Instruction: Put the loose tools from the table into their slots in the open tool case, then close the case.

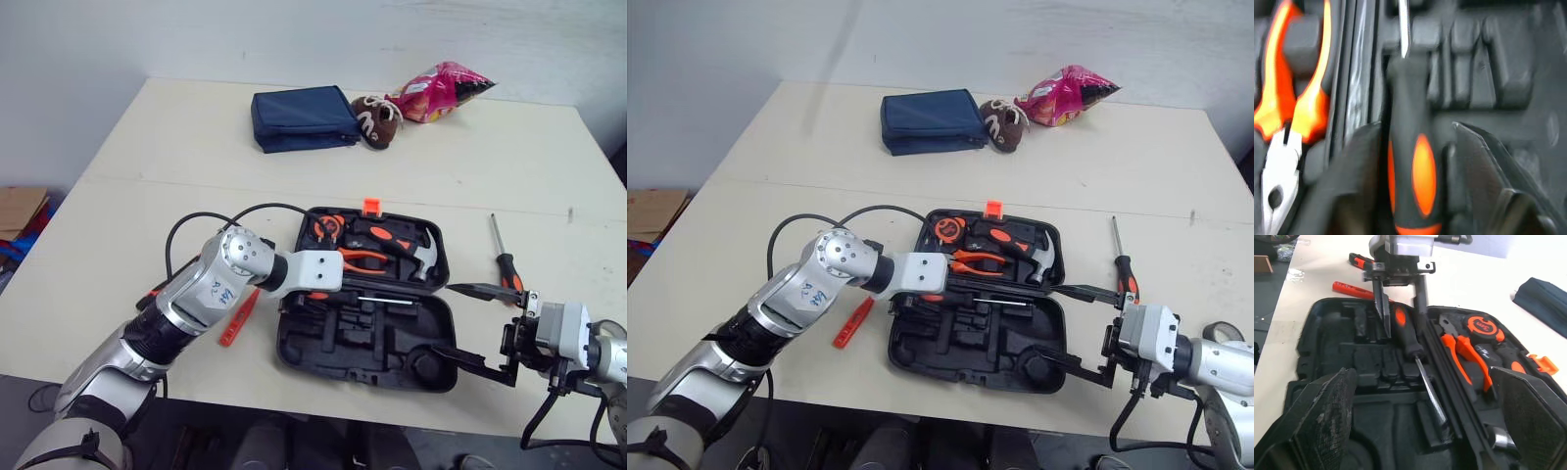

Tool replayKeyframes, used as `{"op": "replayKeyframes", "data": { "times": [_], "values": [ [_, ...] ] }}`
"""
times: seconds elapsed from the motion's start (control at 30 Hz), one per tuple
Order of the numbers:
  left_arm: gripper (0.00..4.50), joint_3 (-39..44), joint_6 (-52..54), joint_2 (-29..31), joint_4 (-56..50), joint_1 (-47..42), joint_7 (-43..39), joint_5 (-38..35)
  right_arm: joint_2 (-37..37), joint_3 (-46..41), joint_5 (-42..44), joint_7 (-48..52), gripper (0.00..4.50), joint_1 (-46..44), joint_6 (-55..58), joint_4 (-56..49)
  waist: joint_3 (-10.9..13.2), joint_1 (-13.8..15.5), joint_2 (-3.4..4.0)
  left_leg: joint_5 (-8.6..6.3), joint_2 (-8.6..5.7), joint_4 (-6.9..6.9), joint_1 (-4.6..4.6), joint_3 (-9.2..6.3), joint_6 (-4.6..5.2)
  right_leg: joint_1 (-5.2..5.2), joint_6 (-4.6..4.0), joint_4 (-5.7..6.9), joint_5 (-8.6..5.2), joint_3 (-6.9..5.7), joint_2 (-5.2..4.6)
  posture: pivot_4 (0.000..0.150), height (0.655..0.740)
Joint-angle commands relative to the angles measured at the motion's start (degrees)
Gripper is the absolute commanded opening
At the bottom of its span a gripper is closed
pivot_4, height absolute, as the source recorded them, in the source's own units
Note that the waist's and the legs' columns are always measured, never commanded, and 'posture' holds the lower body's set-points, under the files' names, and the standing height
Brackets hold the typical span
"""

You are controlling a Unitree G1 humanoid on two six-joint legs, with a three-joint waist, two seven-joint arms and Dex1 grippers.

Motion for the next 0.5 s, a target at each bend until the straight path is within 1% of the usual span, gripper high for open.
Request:
{"op": "replayKeyframes", "data": {
  "times": [0.03, 0.1, 0.17, 0.2, 0.27, 0.3, 0.37, 0.4, 0.43, 0.47, 0.5],
  "values": [
    [3.01, 5.63, -3.86, -0.94, -2.76, 0.99, -1.44, -5.54, 0.40, -2.38, 1.11, -0.19, 4.50, 1.08, -1.22, -2.28, 0.00, -0.15, 0.01, 0.00, 0.00, -0.01, 0.00, 0.00, 0.00, 0.00, 0.00, 0.00, 0.00, 0.00, -0.03, 0.150, 0.7400],
    [3.01, 8.19, -5.70, 0.95, -3.62, 2.89, -5.36, -9.69, 0.40, -2.58, 1.06, -0.15, 4.50, 1.71, -1.37, -2.20, 0.00, -0.41, 0.03, 0.00, 0.02, -0.04, 0.01, -0.01, 0.00, -0.01, 0.00, 0.00, 0.00, -0.01, -0.07, 0.150, 0.7400],
    [3.01, 9.76, -9.10, 2.34, -2.91, 4.27, -7.12, -11.13, 0.39, -2.78, 1.04, -0.22, 4.50, 2.23, -1.54, -2.17, 0.00, -0.55, 0.05, 0.00, 0.08, -0.07, 0.03, 0.01, -0.01, -0.02, 0.00, -0.01, 0.00, 0.00, -0.04, 0.150, 0.7400],
    [3.01, 10.69, -10.23, 2.09, -2.23, 4.96, -7.31, -12.18, 0.43, -2.85, 1.06, -0.28, 4.50, 2.40, -1.61, -2.14, 0.00, -0.45, 0.06, 0.00, 0.08, -0.06, 0.05, 0.03, -0.02, -0.02, -0.01, 0.00, 0.00, 0.00, -0.03, 0.150, 0.7400],
    [2.47, 13.28, -10.46, -0.07, -0.53, 6.36, -6.37, -15.43, 0.57, -2.94, 1.06, -0.17, 4.50, 2.69, -1.93, -1.87, 0.00, -0.23, 0.07, 0.00, 0.07, -0.01, 0.06, 0.03, -0.02, -0.01, -0.01, -0.03, 0.00, 0.00, -0.04, 0.150, 0.7400],
    [2.11, 13.96, -10.43, -0.75, 0.04, 6.73, -6.06, -16.24, 0.61, -2.96, 1.05, -0.10, 4.50, 2.79, -2.08, -1.75, 0.00, -0.02, 0.07, 0.00, 0.05, 0.02, 0.07, 0.02, -0.01, 0.04, -0.01, -0.04, 0.00, 0.01, -0.06, 0.150, 0.7400],
    [1.23, 15.06, -12.96, -2.30, 2.24, 7.72, -5.81, -17.16, 0.79, -3.00, 0.95, 0.15, 4.50, 3.06, -2.53, -1.31, 0.00, 0.12, 0.07, 0.00, 0.00, 0.08, 0.06, -0.06, 0.00, 0.09, 0.00, -0.08, 0.00, -0.03, -0.08, 0.150, 0.7400],
    [0.87, 15.69, -13.30, -3.54, 3.29, 8.47, -5.27, -18.08, 0.97, -3.03, 0.85, 0.19, 4.50, 3.24, -2.79, -0.99, 0.00, 0.11, 0.07, -0.01, -0.02, 0.06, 0.05, -0.07, 0.00, 0.09, 0.02, -0.06, 0.01, -0.03, -0.09, 0.150, 0.7400],
    [0.41, 16.93, -10.96, -5.90, 4.35, 9.74, -3.56, -20.37, 1.39, -3.30, 0.91, -0.10, 4.50, 3.47, -2.91, -0.66, 0.00, 0.07, 0.07, -0.02, -0.04, 0.04, 0.05, -0.07, 0.02, 0.09, 0.02, -0.05, 0.01, -0.04, -0.09, 0.150, 0.7400],
    [0.04, 17.77, -9.01, -7.52, 4.97, 10.59, -2.33, -21.97, 1.71, -3.52, 0.95, -0.32, 4.50, 3.62, -2.96, -0.47, -0.01, 0.05, 0.07, -0.02, -0.04, 0.04, 0.03, -0.08, 0.02, 0.09, 0.03, -0.04, 0.01, -0.06, -0.08, 0.150, 0.7400],
    [0.04, 16.21, -11.27, -7.47, 6.05, 11.40, -2.96, -20.24, 1.96, -3.73, 0.83, -0.27, 4.50, 3.95, -3.31, -0.22, -0.01, -0.02, 0.07, -0.02, -0.05, 0.02, 0.03, -0.08, 0.03, 0.10, 0.04, -0.05, 0.02, -0.07, -0.08, 0.150, 0.7400]
  ]
}}
